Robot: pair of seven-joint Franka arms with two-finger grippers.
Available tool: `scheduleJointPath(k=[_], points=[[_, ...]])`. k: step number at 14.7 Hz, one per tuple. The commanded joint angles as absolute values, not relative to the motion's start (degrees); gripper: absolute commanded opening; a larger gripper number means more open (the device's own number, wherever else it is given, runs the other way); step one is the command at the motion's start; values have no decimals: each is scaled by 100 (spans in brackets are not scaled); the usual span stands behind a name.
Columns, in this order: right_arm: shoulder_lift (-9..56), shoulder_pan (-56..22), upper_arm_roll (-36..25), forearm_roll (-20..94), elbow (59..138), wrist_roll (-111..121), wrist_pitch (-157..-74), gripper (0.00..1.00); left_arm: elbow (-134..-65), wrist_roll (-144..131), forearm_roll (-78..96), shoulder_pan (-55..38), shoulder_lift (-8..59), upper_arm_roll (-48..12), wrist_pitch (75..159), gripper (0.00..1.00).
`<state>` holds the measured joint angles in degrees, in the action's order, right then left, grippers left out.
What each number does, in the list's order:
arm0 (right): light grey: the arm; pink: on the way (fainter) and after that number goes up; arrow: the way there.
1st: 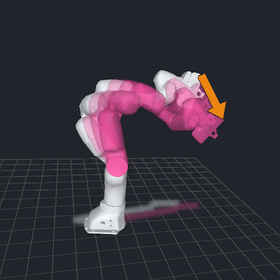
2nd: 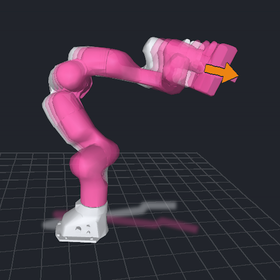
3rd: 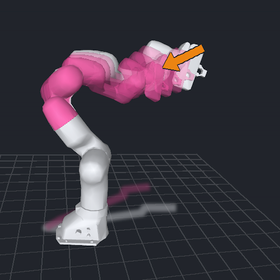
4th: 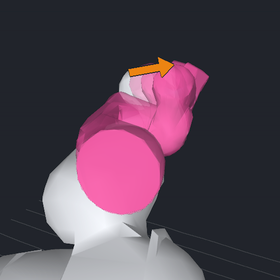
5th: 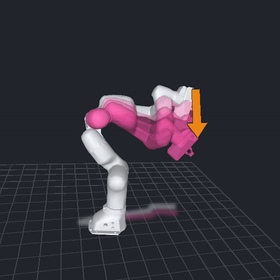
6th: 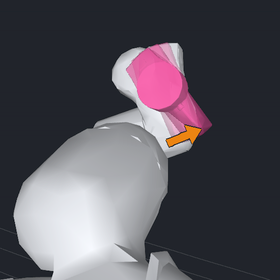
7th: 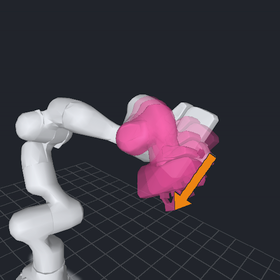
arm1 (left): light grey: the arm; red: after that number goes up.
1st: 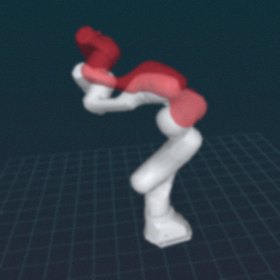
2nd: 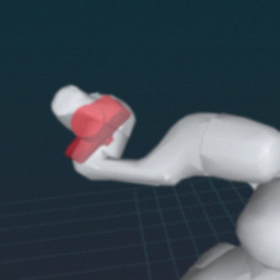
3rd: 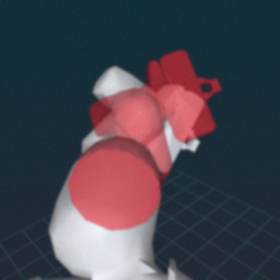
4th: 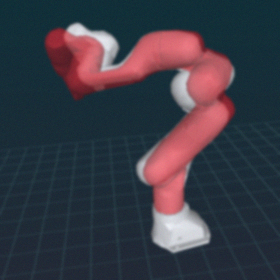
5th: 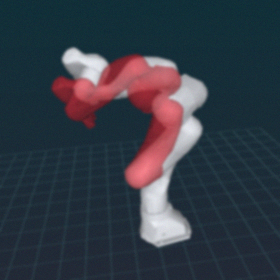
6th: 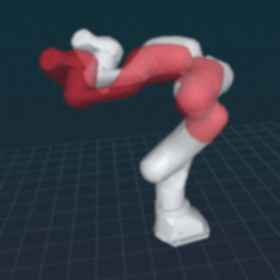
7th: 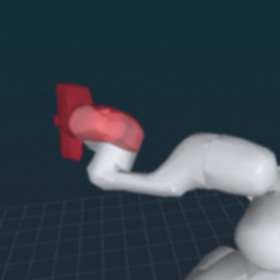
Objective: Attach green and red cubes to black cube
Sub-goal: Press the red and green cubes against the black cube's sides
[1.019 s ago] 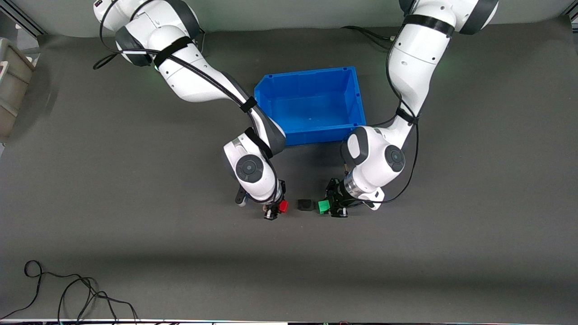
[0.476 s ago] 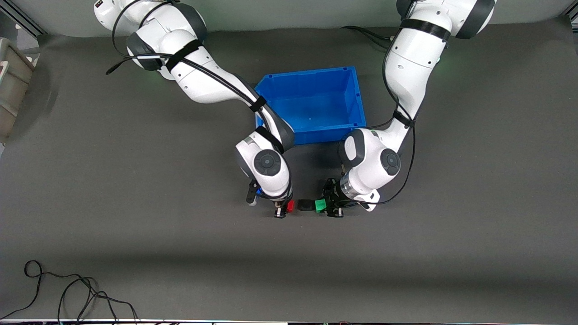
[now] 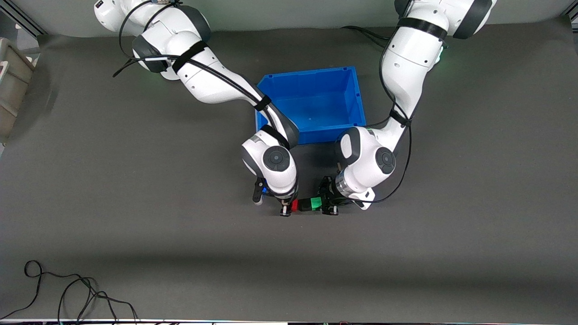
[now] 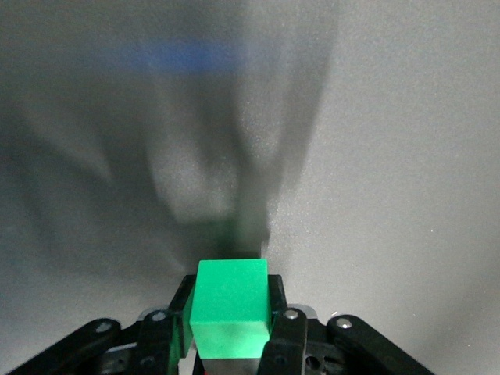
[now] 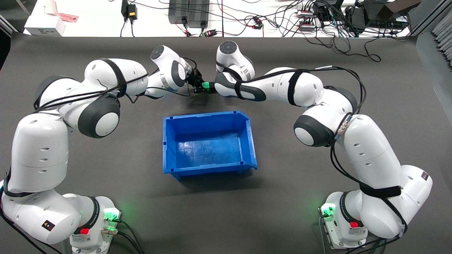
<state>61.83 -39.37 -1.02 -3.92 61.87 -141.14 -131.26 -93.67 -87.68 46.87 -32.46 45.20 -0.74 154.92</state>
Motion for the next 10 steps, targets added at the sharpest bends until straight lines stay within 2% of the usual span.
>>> scheduleJointPath(k=[1,6,7,9,10], points=[[6328,-4008,-132,-563,5889,-14317,-12937,0,-9220,-8807,4649,-3322,4597,-26,15425,0],[6328,-3999,-106,-545,5871,-14326,-12973,0,-9220,-8789,4482,-3410,4632,-26,15434,0],[6328,-3999,-105,-545,5862,-14326,-12973,0,-9220,-8789,4474,-3410,4649,-26,15442,11],[6328,-3999,-105,-545,5862,-14326,-12973,0,-9220,-8798,4465,-3410,4649,-26,15477,100],[6328,-3999,-105,-536,5862,-14300,-12973,0,-9211,-8798,4456,-3410,4641,-26,15460,100]])
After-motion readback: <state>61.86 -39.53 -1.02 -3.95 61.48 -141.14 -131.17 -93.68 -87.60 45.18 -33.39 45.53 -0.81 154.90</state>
